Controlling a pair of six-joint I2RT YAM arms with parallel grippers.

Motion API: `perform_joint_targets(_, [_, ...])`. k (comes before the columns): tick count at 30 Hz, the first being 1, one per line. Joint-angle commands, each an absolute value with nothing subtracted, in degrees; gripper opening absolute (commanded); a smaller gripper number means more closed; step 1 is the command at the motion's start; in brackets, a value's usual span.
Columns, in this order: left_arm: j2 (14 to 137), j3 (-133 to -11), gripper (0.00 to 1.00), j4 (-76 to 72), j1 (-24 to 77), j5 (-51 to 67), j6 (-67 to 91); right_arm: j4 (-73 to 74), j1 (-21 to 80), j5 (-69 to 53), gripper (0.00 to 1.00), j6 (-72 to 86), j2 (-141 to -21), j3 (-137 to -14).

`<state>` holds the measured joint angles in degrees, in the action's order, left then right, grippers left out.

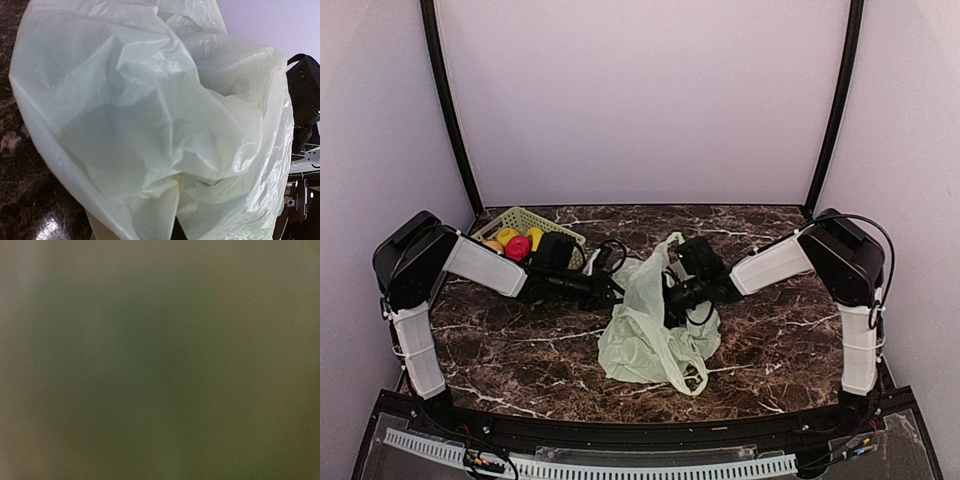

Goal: Untie the knot of the plastic bag and take out the fruit
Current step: Pick up the fake fruit from the takeout bag.

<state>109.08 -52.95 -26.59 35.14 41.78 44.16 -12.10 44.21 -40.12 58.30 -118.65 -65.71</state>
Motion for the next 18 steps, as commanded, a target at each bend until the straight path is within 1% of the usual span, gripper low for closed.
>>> perform_joint_targets(1, [109.8, -51.8, 0.04, -25.8, 36.4, 42.3, 44.5, -16.2, 45.2, -39.8, 0.43, 57.8, -118.1, -67.5])
perform_joint_targets(4, [109.3, -51.9, 0.01, -24.8, 35.9, 41.0, 44.1, -14.5, 45.1, -36.7, 0.27, 56.2, -115.6, -66.3])
perform_joint_targets(6, [108.8, -51.8, 0.01, -23.8, 35.2, 40.3, 43.7, -13.7, 45.0, -34.2, 0.18, 55.4, -113.3, -64.9])
perform_joint_targets(8, [108.1, -51.3, 0.01, -23.3, 34.3, 39.7, 43.6, -13.0, 44.6, -31.5, 0.12, 54.7, -110.9, -63.5])
perform_joint_targets(11, [107.0, -50.2, 0.01, -22.7, 32.7, 39.3, 43.3, -12.6, 43.8, -28.7, 0.09, 54.4, -107.1, -60.8])
perform_joint_targets(18, [105.4, -48.6, 0.01, -20.8, 28.6, 38.7, 41.4, -11.7, 41.3, -26.1, 0.08, 54.2, -101.5, -55.4])
